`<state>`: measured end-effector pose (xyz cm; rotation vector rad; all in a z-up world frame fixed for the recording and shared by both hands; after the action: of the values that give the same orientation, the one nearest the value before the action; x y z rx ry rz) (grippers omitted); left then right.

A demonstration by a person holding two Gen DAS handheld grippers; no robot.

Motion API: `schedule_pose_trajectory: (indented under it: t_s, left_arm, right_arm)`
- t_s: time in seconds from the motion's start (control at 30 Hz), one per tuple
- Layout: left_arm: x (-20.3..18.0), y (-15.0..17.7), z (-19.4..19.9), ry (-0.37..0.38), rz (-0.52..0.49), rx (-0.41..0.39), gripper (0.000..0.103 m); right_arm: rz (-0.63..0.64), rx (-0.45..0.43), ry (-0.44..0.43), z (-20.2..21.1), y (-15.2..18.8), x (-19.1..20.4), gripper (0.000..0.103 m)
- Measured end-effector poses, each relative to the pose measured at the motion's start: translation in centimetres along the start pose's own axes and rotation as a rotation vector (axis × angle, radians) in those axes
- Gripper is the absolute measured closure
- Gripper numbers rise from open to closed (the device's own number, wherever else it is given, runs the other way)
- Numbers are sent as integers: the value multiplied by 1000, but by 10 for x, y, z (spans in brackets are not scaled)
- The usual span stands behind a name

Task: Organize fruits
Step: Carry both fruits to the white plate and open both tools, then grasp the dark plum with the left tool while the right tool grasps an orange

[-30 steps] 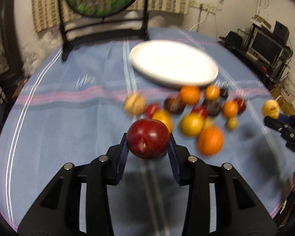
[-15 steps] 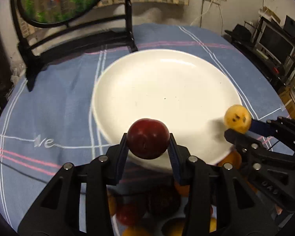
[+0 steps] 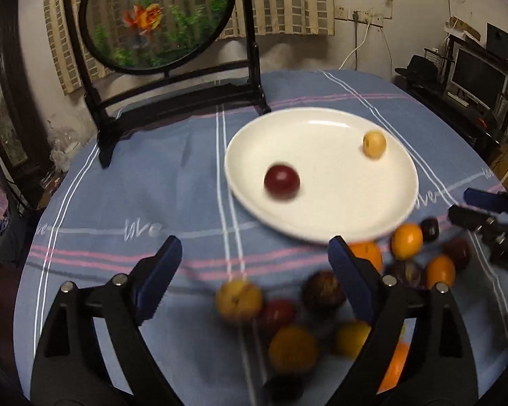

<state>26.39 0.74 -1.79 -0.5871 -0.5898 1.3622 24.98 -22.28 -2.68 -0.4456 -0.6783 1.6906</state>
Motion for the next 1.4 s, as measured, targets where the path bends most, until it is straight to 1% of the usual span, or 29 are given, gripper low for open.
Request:
schedule_pose_trajectory:
  t_s: [0.07, 0.13, 0.27, 0.43, 0.47, 0.5, 0.53, 0.57, 0.6, 0.63, 0.67, 0.73, 0.8, 0.93, 1.03, 1.07, 1.1, 1.13, 1.17, 1.27, 1.4]
  left_arm:
    - [4, 21, 12, 19, 16, 32, 13]
    - [7, 43, 22, 41, 43, 60, 13]
    - [4, 74, 30, 44, 48, 95, 12]
    - [-5, 105, 21, 40, 20, 151, 12]
    - [-6, 108, 18, 40, 19, 160, 15]
    - [-7, 111, 16, 42, 20, 164, 20]
    - [-8, 113, 12, 44, 21, 170, 39]
    - [-9, 114, 8, 68, 26, 184, 53]
    - [-10, 114, 6, 101, 38, 189, 56]
    - [-10, 111, 5, 109, 41, 174, 64]
    - [-11, 110, 5, 112, 35, 172, 68]
    - [-14, 108, 4, 102, 23, 165, 70]
    - [-15, 108, 4, 101, 13, 160, 71]
    - [-13, 110, 6, 134, 20, 154, 71]
    - [-13, 111, 8, 146, 21, 153, 71]
    - [-12, 110, 7, 149, 20, 153, 71]
    - [-12, 110, 7, 151, 20, 153, 71]
    - [-12, 110, 7, 154, 20, 154, 71]
    - [-12, 110, 7, 155, 19, 154, 71]
    - [-11, 110, 8, 160, 10, 149, 71]
    - [-8, 110, 18, 182, 10, 136, 71]
  right_arm:
    - [-21, 11, 3, 14, 18, -6, 45]
    - [-45, 24, 6, 25, 36, -9, 44]
    - [-49, 30, 13, 46, 73, -7, 43]
    - [-58, 32, -13, 60, 99, 0, 43]
    - [-59, 33, -21, 61, 101, 1, 43]
    - [-58, 32, -24, 62, 104, 2, 43]
    - [-52, 31, -23, 63, 106, 5, 43]
    - [-40, 32, -29, 63, 108, 8, 43]
    - [-28, 38, -38, 62, 109, 12, 43]
    - [-10, 51, -52, 60, 110, 19, 43]
    - [2, 60, -63, 59, 110, 23, 43]
    - [29, 73, -84, 56, 110, 35, 43]
    - [62, 88, -104, 49, 109, 51, 43]
    - [130, 117, -138, 29, 101, 85, 43]
    - [154, 139, -129, 15, 97, 100, 44]
    - [150, 150, -130, 9, 95, 104, 49]
    - [147, 158, -133, 4, 94, 107, 51]
    - [145, 166, -141, 0, 93, 110, 59]
    - [143, 167, -150, -3, 91, 115, 61]
    - [141, 143, -130, 0, 90, 117, 63]
    - [125, 96, -163, 21, 91, 108, 63]
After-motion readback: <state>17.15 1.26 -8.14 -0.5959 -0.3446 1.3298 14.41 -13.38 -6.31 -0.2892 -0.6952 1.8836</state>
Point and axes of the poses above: each gripper's, at about its wrist camera, not at the fingertips, and z roughly against the way its jaws point, x to its left, y to its underside, the point moved 5 cm from there along -z, roughly the way its jaws point, and after that the axes turned 3 degrees about y, right-handed, at the moved point
